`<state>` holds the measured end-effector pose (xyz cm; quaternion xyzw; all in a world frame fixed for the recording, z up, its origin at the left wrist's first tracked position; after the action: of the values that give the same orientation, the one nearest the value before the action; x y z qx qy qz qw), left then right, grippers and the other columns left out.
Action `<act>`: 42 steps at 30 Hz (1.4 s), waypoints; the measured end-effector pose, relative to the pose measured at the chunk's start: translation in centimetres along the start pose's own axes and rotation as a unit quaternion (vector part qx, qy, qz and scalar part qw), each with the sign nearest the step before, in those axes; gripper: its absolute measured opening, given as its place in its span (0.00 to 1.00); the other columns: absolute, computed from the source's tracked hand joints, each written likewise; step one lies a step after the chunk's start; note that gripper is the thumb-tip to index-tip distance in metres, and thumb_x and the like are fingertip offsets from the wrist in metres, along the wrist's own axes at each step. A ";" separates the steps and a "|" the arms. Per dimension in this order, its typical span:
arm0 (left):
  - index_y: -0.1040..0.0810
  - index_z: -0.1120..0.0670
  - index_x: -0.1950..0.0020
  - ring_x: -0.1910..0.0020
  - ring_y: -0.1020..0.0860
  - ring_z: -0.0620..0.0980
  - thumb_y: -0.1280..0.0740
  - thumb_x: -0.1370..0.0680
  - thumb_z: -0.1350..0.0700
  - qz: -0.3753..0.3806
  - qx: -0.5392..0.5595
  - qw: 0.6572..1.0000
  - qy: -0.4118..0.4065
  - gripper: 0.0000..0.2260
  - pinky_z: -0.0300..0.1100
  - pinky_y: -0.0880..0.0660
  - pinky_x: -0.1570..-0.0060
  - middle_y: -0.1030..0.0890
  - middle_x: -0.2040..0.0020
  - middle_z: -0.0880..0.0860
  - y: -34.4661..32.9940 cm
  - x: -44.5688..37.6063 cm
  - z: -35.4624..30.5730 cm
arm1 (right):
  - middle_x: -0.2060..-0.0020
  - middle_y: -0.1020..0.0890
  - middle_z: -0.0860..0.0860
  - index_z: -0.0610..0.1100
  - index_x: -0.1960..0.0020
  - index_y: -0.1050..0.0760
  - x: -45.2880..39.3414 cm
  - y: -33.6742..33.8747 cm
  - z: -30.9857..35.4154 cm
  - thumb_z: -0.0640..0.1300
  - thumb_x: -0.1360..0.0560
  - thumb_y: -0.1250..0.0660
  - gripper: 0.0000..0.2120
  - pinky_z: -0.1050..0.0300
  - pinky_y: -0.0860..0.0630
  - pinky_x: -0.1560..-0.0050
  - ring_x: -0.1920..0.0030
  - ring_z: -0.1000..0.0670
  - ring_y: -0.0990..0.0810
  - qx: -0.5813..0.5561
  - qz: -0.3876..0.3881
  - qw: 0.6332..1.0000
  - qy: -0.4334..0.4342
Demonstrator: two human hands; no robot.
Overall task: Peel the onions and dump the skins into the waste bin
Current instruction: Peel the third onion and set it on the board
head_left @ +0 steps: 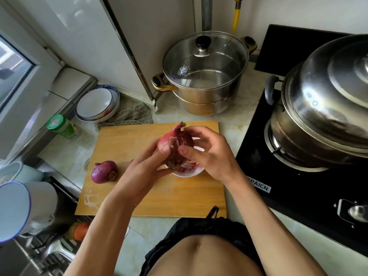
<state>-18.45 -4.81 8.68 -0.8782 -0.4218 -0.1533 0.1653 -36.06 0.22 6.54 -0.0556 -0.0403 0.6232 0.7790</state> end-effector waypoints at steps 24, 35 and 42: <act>0.20 0.54 0.32 0.42 0.17 0.60 0.25 0.27 0.51 -0.016 0.008 1.000 0.014 0.23 0.45 0.19 0.54 0.16 0.39 0.60 0.3 0.3 0.3 | 0.55 0.23 0.61 0.45 0.49 0.23 0.3 0.8 0.8 0.53 0.38 0.19 0.23 0.61 0.24 0.49 0.53 0.58 0.24 0.112 0.035 0.991 0.062; 0.19 0.55 0.33 0.45 0.16 0.56 0.27 0.26 0.51 -0.033 0.025 0.999 0.023 0.22 0.46 0.20 0.53 0.16 0.41 0.60 0.5 0.2 0.7 | 0.53 0.20 0.51 0.48 0.52 0.21 0.1 1.1 0.4 0.55 0.33 0.23 0.15 0.38 0.24 0.43 0.49 0.46 0.20 0.105 0.038 0.992 0.056; 0.18 0.53 0.34 0.45 0.16 0.54 0.26 0.27 0.48 -0.042 0.018 0.999 0.027 0.22 0.48 0.20 0.51 0.15 0.41 0.58 0.5 0.2 0.7 | 0.57 0.18 0.51 0.43 0.53 0.21 0.2 1.5 0.4 0.41 0.30 0.25 0.08 0.49 0.21 0.48 0.55 0.50 0.19 0.071 0.049 0.995 0.041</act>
<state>-17.87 -4.65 8.09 -0.8521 -0.4564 -0.1763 0.1858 -37.51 0.79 6.68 -0.0276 0.0382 0.6589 0.7507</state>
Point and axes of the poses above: each hand's wrist, its own x-axis away from the middle knuckle, its own y-axis out of the back of the hand, z = x × y, the point moved 2 cm from there along -x, towards the middle knuckle
